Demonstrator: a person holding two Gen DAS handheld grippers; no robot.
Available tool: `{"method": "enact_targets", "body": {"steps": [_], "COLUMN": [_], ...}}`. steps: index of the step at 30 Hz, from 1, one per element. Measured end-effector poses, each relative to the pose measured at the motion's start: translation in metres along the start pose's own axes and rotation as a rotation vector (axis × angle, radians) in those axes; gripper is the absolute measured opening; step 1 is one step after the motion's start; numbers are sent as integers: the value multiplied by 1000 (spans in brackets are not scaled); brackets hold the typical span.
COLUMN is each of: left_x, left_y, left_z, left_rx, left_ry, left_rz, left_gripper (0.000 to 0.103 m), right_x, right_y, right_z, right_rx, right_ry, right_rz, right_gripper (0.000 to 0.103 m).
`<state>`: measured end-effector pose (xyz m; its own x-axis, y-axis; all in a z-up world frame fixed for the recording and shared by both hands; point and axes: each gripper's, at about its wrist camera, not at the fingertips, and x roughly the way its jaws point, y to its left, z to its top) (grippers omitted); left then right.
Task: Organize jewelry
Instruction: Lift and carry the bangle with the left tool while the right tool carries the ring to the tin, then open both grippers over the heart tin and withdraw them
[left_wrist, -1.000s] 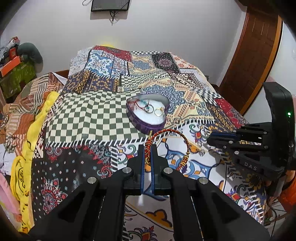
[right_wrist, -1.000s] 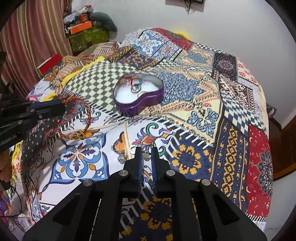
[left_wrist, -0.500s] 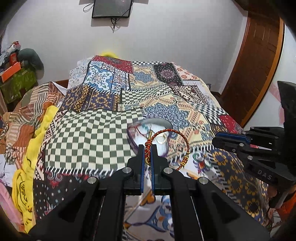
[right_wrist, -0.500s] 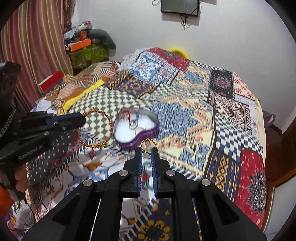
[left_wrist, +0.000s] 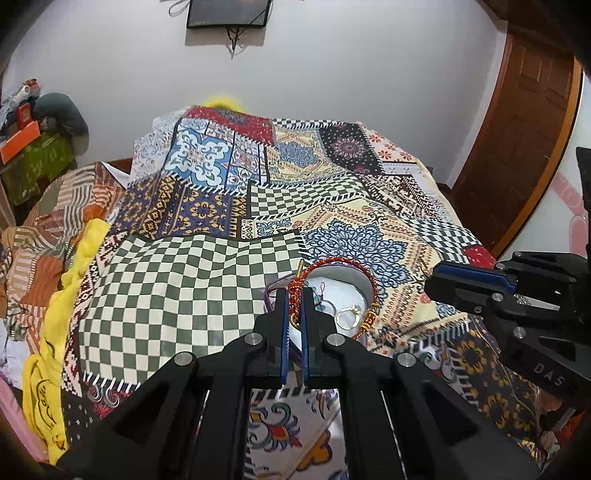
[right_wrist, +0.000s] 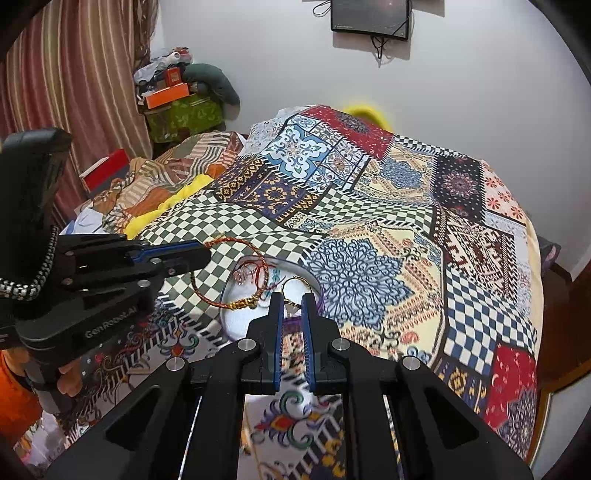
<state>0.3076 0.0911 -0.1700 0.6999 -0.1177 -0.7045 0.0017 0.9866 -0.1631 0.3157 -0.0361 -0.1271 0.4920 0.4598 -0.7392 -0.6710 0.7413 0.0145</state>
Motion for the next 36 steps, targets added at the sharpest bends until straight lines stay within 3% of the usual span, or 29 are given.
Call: {"method": "enact_targets", "body": {"steps": [10, 20, 36], "left_x": [43, 54, 56], "left_y": [3, 0, 4], "left_z": [0, -2, -2], "left_rx": [10, 46, 36], "left_ry": [92, 113, 127], "left_rz": [-38, -39, -29], "left_gripper": [4, 4, 5], "right_x": [30, 63, 77], "right_y": [1, -9, -12], "right_z": [9, 8, 7], "right_rx": [-43, -26, -26], "right_ry": [59, 163, 207], "right_rz": [39, 67, 60], "right_gripper": [9, 9, 9]}}
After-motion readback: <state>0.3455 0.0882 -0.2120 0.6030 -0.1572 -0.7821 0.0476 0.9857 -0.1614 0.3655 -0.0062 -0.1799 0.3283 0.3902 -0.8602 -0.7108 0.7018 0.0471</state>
